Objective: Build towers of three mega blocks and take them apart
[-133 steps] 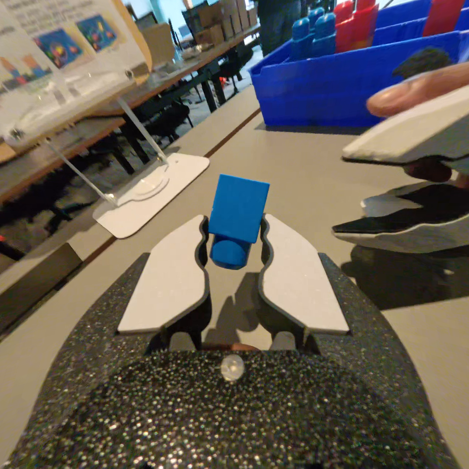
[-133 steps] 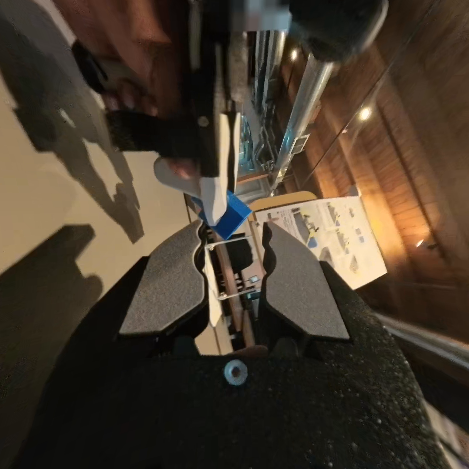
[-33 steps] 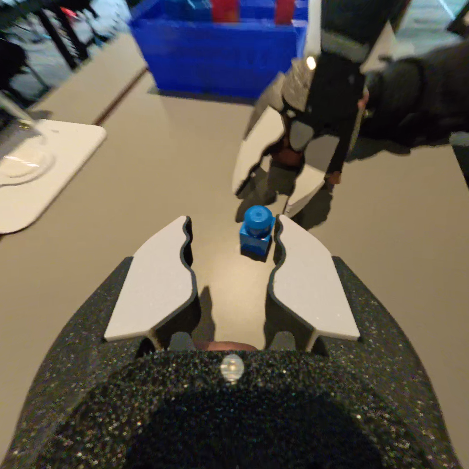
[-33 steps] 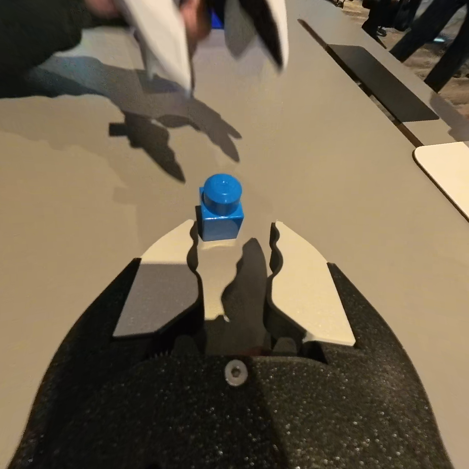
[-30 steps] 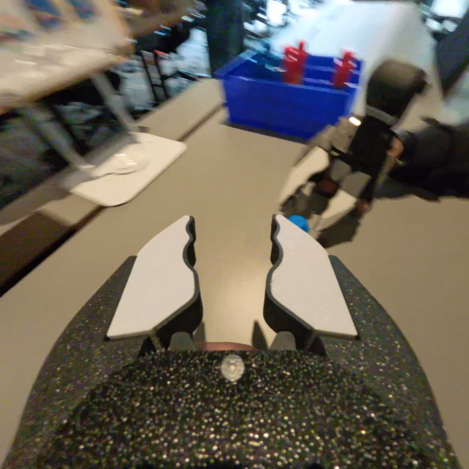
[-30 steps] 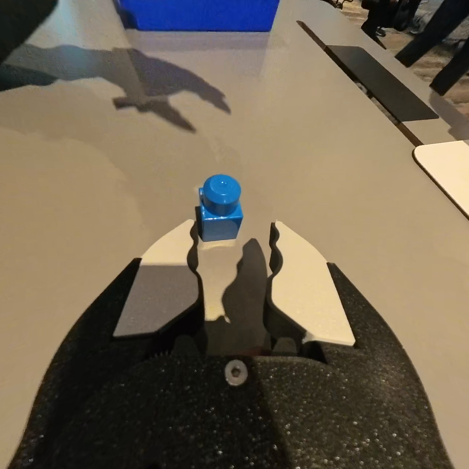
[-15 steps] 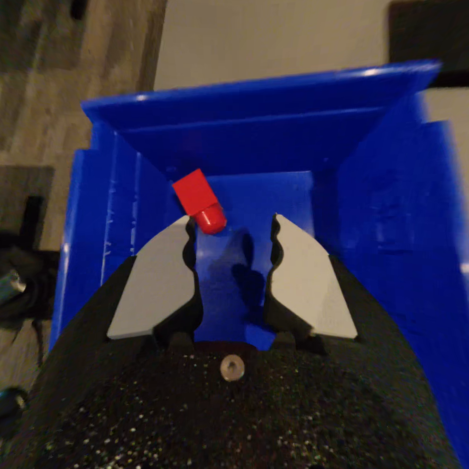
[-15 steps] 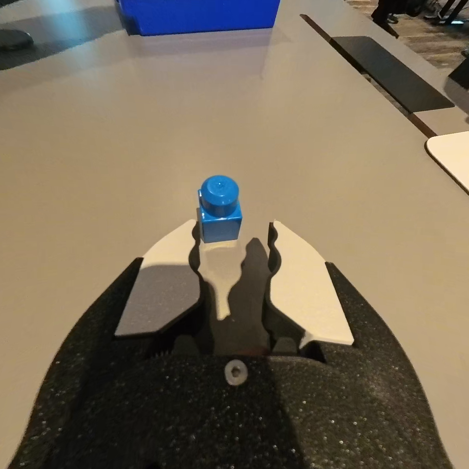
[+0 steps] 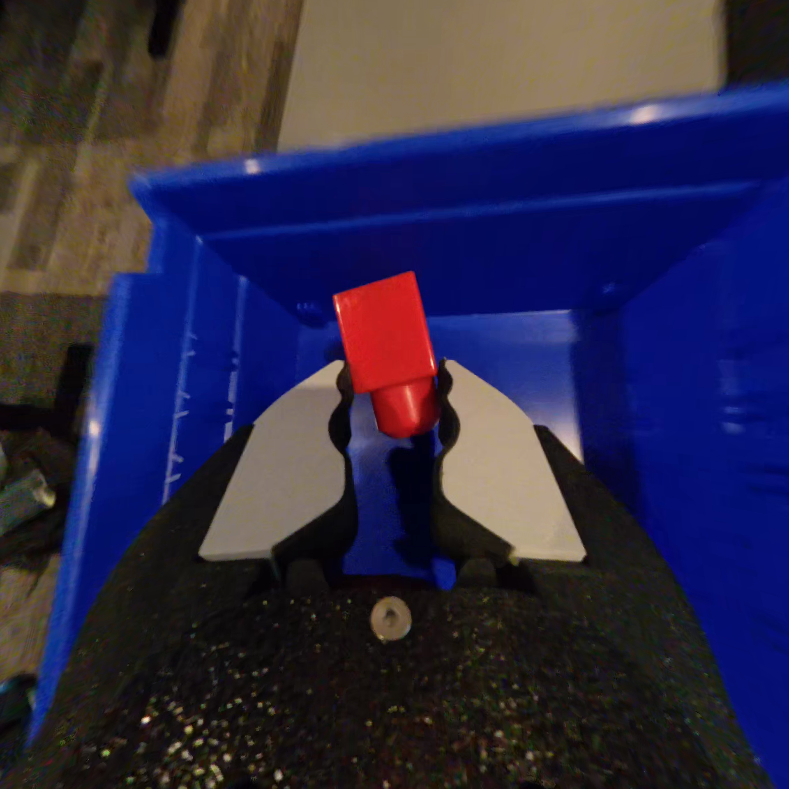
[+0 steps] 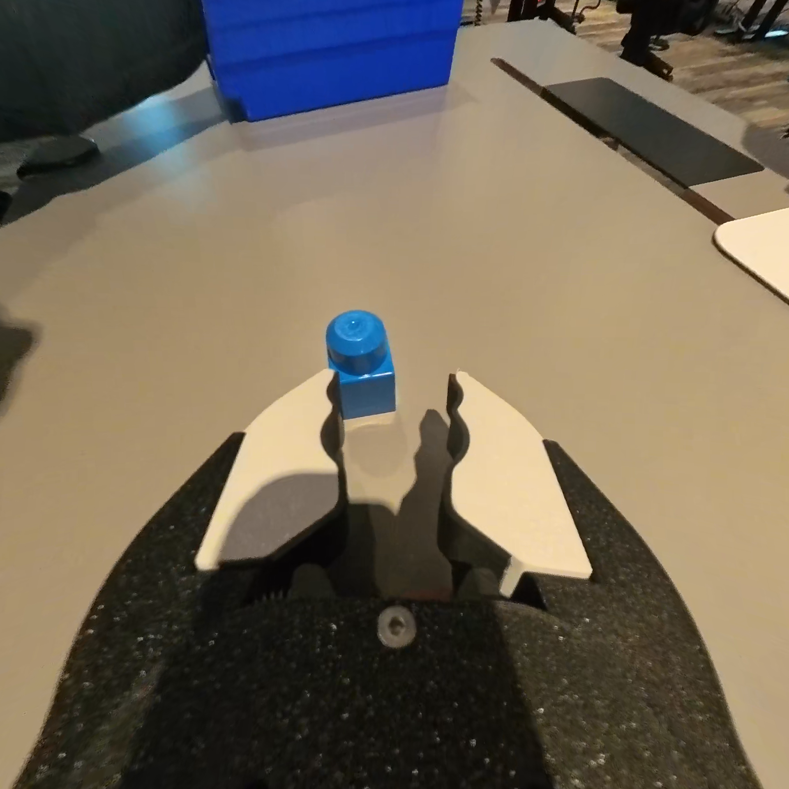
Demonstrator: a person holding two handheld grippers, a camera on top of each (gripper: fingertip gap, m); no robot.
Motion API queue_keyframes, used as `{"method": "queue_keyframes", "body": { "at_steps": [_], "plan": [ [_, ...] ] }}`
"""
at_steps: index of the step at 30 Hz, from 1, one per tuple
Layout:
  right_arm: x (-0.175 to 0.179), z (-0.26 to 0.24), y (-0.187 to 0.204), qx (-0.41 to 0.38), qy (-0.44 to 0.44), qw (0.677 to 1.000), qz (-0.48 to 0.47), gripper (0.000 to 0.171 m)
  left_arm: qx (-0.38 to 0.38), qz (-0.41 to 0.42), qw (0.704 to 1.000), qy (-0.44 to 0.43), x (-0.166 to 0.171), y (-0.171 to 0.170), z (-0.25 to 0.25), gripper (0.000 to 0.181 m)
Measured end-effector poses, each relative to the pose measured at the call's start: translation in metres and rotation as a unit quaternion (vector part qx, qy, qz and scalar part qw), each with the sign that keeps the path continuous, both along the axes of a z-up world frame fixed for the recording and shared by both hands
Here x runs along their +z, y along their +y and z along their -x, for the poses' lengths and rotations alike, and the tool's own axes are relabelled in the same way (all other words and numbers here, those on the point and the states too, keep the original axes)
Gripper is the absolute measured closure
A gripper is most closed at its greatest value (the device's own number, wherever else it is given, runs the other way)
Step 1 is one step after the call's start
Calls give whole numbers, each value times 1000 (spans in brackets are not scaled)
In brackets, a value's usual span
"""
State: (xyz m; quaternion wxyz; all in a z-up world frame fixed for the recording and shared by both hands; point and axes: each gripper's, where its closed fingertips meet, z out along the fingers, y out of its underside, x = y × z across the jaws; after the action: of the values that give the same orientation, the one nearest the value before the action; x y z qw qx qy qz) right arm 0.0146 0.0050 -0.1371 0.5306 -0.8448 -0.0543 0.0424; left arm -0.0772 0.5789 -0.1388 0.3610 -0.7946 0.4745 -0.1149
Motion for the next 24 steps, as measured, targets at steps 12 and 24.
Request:
{"method": "queue_keyframes", "body": {
  "at_steps": [12,24],
  "plan": [
    [65,-29,-11,-81,-227,958,-154,127,-547,90,823,-124,107,-432,-100,143],
    [76,-38,-31,-89,-588,795,-120,122,-649,107,753,15,50,-576,-126,143]
  ]
}}
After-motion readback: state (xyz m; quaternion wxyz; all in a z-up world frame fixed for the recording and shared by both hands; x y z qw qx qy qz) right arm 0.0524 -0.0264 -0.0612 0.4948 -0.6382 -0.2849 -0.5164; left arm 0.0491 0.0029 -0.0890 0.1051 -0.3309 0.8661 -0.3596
